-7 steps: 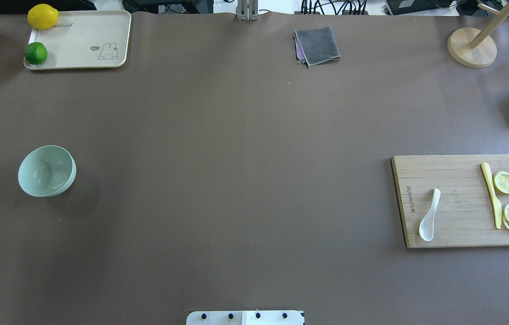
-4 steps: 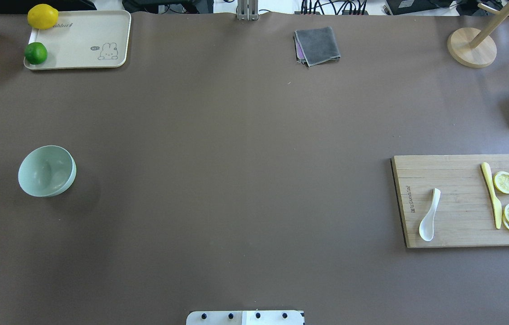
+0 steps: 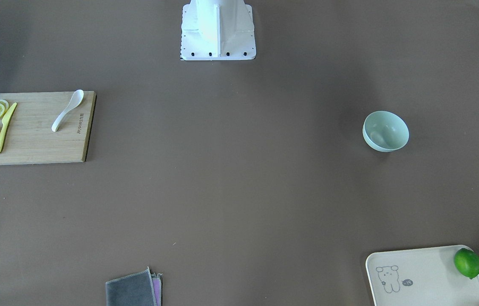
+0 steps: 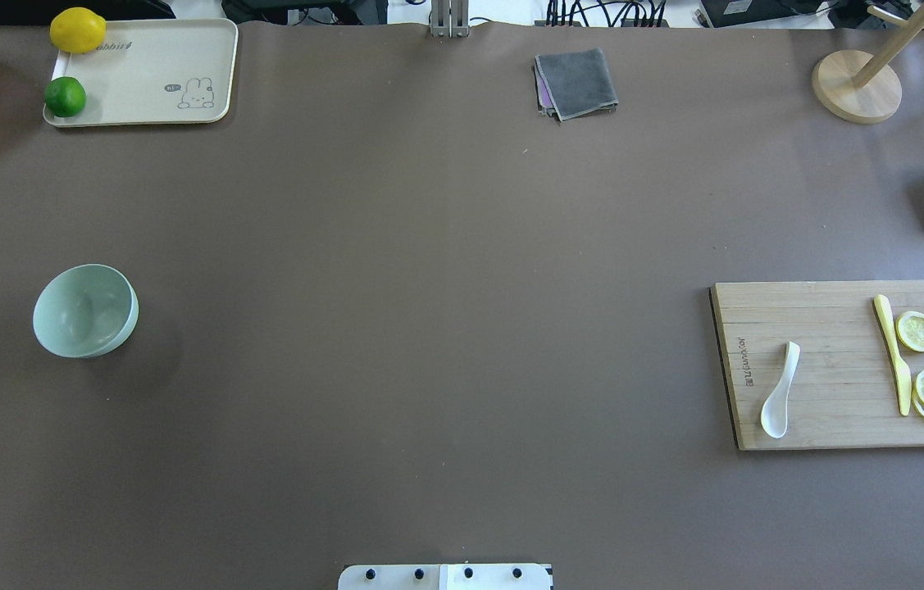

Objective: Place spoon in bowl

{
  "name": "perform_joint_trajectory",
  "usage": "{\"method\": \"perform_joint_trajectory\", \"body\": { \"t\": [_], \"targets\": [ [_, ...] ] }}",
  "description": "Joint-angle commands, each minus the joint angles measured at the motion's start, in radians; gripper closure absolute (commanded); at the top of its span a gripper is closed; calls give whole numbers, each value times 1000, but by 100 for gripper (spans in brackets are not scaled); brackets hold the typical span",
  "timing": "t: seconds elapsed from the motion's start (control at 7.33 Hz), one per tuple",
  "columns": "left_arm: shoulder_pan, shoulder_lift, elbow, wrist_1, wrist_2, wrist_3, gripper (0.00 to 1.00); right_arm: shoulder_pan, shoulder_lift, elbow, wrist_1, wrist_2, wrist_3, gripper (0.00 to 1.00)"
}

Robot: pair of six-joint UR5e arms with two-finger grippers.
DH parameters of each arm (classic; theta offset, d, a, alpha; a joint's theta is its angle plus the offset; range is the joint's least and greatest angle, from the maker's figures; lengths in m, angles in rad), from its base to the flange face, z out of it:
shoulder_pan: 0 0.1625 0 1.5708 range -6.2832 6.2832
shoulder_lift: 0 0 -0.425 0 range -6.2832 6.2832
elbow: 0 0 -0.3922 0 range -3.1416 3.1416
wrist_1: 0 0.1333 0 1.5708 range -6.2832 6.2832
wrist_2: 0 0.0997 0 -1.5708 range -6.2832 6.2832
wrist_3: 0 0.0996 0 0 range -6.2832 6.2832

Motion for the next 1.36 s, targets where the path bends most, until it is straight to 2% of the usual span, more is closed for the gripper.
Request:
{"method": "perform_joint_trajectory", "body": {
  "t": [0.0,0.14,0.41,0.55,0.68,0.82,0.95,1.09,1.23],
  "targets": [
    [39,-10,42,-181,-98,-184,1,-72,43,5,3,22,206,0],
    [103,15,76,-281,-96,-223,1,-123,51,7,5,16,269,0],
    [250,7,107,-312,-93,-374,1,-206,61,7,93,-7,432,0],
    [315,13,107,-347,-47,-474,1,-248,61,8,115,-25,504,0],
    [403,16,128,-427,43,-581,1,-279,61,13,115,-43,537,0],
    [479,15,197,-543,85,-659,1,-289,60,15,127,-45,545,0],
    [514,9,287,-661,114,-678,1,-296,58,15,143,-45,545,0],
    [524,6,326,-715,115,-682,2,-296,58,15,143,-47,545,0],
    [538,9,319,-719,102,-685,2,-296,60,15,143,-48,545,0]
  ]
}}
